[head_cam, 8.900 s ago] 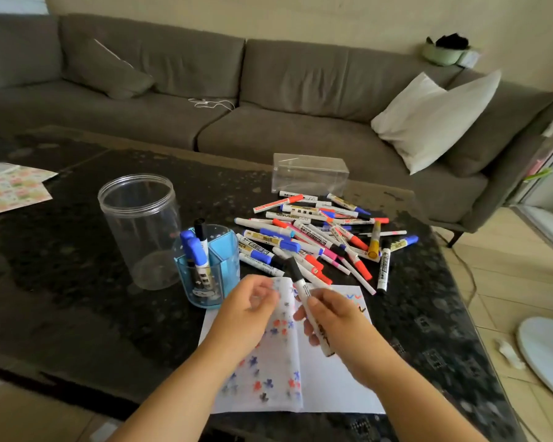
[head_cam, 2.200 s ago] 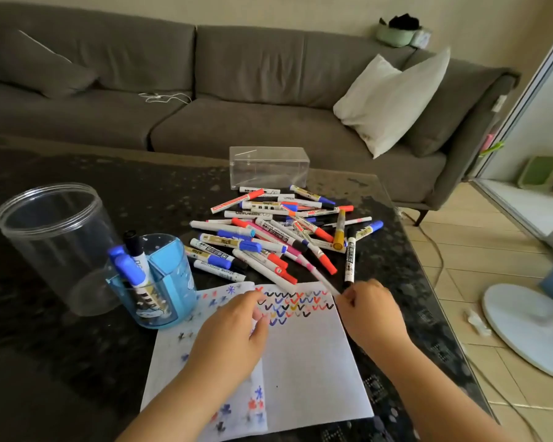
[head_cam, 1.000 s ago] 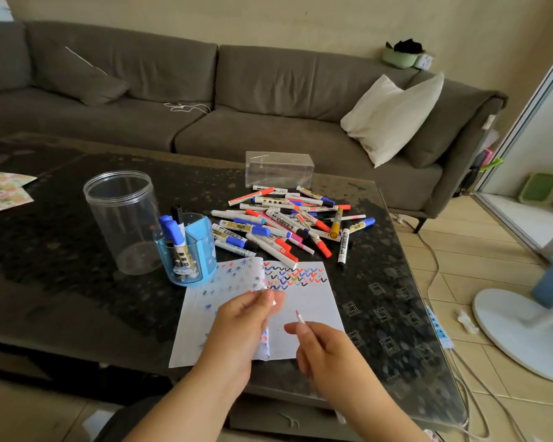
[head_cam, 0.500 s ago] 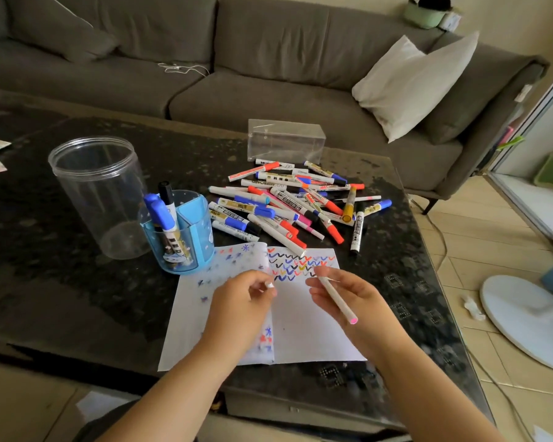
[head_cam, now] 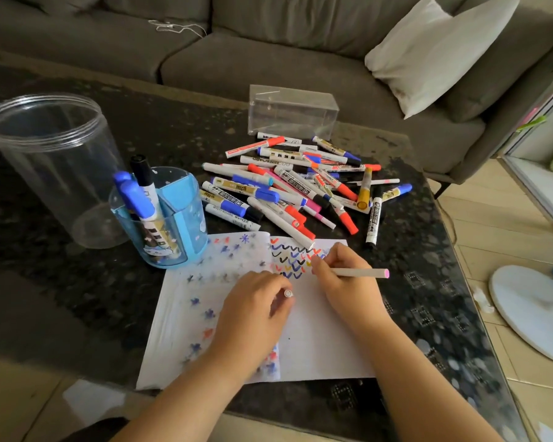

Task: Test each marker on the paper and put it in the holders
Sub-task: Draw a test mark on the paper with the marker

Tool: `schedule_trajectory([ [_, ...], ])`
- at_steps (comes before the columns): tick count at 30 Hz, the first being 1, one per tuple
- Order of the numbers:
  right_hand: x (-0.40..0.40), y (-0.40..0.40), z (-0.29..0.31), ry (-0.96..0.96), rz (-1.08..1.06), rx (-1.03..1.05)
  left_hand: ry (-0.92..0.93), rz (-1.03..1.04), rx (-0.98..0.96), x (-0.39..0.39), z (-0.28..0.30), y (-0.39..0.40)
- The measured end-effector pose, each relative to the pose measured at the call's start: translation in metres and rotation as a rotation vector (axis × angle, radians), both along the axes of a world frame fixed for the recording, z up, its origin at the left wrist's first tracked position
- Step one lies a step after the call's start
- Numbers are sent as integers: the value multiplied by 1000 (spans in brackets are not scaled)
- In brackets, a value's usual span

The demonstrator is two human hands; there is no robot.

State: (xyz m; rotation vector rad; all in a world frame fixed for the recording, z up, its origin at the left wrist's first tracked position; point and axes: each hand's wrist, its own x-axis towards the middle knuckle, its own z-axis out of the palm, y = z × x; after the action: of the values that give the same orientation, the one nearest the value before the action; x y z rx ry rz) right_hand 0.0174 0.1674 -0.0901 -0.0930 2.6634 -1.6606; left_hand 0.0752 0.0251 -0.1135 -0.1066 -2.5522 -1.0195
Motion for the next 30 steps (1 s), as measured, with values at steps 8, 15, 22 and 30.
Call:
schedule_trajectory([
  [8, -2, -1, -8, 89, 30, 0, 18, -25, -2, 1, 0, -1],
  [15, -3, 1, -8, 76, 69, 56, 9, -40, 5, 2, 3, -1],
  [22, -3, 1, -10, 66, -21, 36, -27, -44, 15, 3, 3, -2],
  [30, 12, 11, 19, -170, -40, -331, -386, 31, 498, 6, 33, -13],
])
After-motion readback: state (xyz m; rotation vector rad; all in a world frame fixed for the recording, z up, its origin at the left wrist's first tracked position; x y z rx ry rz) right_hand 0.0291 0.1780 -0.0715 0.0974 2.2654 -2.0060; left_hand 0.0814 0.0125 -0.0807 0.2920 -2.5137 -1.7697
